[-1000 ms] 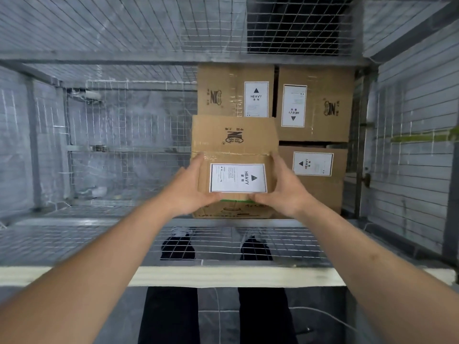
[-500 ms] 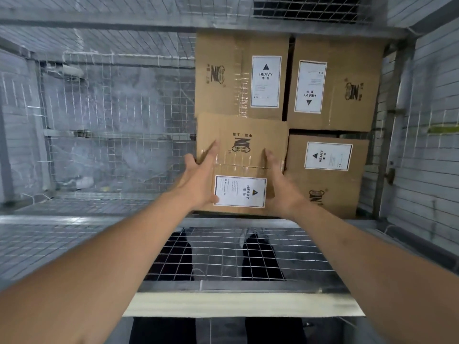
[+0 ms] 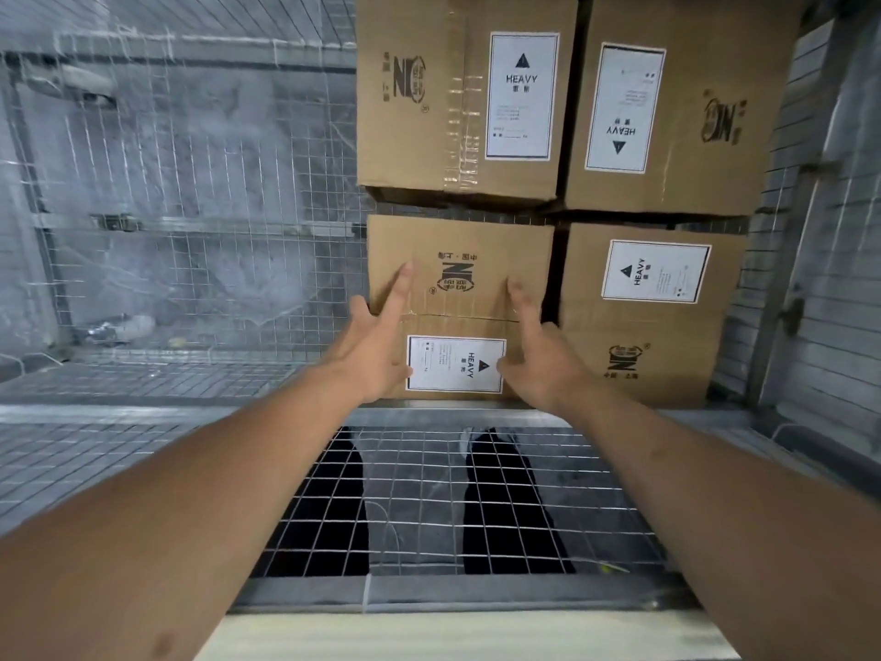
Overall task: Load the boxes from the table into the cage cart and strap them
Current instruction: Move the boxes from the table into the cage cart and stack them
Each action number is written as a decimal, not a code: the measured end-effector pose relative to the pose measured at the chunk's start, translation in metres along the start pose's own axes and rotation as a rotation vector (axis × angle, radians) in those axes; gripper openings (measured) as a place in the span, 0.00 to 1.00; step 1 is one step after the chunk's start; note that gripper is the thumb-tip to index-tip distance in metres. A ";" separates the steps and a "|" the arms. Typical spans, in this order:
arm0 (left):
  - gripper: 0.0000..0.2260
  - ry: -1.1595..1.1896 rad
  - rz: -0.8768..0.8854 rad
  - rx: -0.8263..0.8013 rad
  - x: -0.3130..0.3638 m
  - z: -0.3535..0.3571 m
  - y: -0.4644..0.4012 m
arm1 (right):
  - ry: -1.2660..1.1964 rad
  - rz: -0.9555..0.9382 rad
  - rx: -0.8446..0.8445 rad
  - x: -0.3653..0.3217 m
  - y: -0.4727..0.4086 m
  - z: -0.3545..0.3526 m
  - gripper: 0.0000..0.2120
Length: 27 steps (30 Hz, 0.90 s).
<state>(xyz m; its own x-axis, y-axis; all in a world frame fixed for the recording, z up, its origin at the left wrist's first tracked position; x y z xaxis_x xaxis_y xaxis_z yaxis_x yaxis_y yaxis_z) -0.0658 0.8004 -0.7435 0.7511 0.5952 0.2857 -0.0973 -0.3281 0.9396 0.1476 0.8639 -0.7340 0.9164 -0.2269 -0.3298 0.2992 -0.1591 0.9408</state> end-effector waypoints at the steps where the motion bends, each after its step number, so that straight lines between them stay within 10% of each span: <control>1: 0.64 -0.002 0.006 -0.003 -0.001 0.000 0.000 | 0.046 0.023 0.017 0.000 0.000 -0.001 0.48; 9: 0.45 -0.574 0.154 0.342 0.036 -0.022 0.001 | 0.716 -0.063 0.317 -0.040 0.001 -0.017 0.31; 27: 0.19 -0.685 0.272 0.147 0.079 -0.085 0.073 | 0.513 -0.043 0.270 -0.095 0.070 -0.042 0.19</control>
<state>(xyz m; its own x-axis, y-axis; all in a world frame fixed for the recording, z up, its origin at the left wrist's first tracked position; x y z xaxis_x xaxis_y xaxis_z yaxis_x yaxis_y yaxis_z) -0.0692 0.8860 -0.6363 0.9560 -0.0947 0.2778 -0.2854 -0.5213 0.8043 0.0923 0.9143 -0.6332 0.9365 0.2696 -0.2242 0.3227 -0.4126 0.8518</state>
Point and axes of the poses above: each hand's wrist, its own y-axis away from the middle knuckle, its own z-axis out of the palm, x = y × z, the point moved 6 cm from there along -y, towards the middle knuckle, and after that the axes turned 14 degrees about -x, right-handed, at the moved point
